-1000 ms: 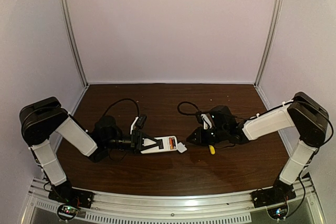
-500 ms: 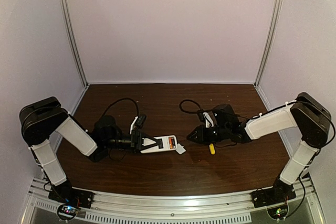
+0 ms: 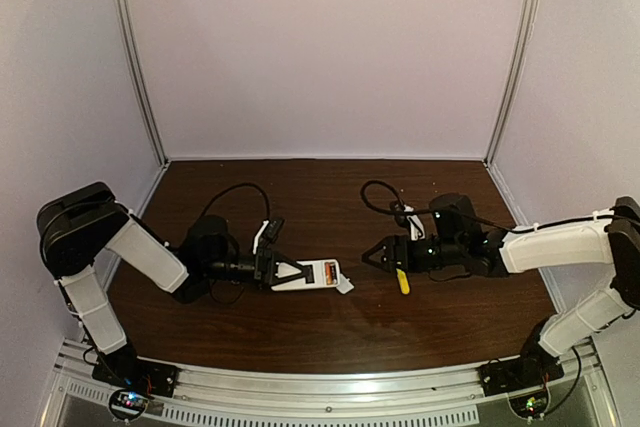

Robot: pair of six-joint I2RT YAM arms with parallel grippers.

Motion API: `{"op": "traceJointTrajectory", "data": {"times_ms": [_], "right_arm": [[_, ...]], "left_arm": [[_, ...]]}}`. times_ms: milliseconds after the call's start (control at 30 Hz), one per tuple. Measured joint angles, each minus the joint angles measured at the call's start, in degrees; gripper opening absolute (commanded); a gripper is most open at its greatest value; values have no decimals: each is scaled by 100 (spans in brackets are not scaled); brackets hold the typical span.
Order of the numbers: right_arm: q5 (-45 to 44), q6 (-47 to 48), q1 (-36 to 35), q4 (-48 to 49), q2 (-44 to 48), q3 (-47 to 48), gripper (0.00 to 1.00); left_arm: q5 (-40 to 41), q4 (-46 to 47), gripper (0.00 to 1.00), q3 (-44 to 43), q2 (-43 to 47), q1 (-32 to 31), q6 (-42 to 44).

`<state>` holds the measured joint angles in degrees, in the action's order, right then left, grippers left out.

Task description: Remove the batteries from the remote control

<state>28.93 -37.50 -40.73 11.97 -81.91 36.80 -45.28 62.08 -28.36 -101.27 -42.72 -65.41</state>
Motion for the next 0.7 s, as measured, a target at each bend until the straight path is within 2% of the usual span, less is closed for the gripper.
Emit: {"op": "traceJointTrajectory", "data": {"times_ms": [233, 433, 700], "right_arm": [[507, 63, -63, 46, 297, -264, 92], [890, 85, -251, 334, 251, -461, 92], [1167, -13, -608, 866, -264, -459, 88]], "left_arm": [[-153, -426, 0, -243, -2, -2, 332], [-400, -520, 0, -476, -98, -109, 446], [-769, -514, 0, -691, -332, -332, 446]]}}
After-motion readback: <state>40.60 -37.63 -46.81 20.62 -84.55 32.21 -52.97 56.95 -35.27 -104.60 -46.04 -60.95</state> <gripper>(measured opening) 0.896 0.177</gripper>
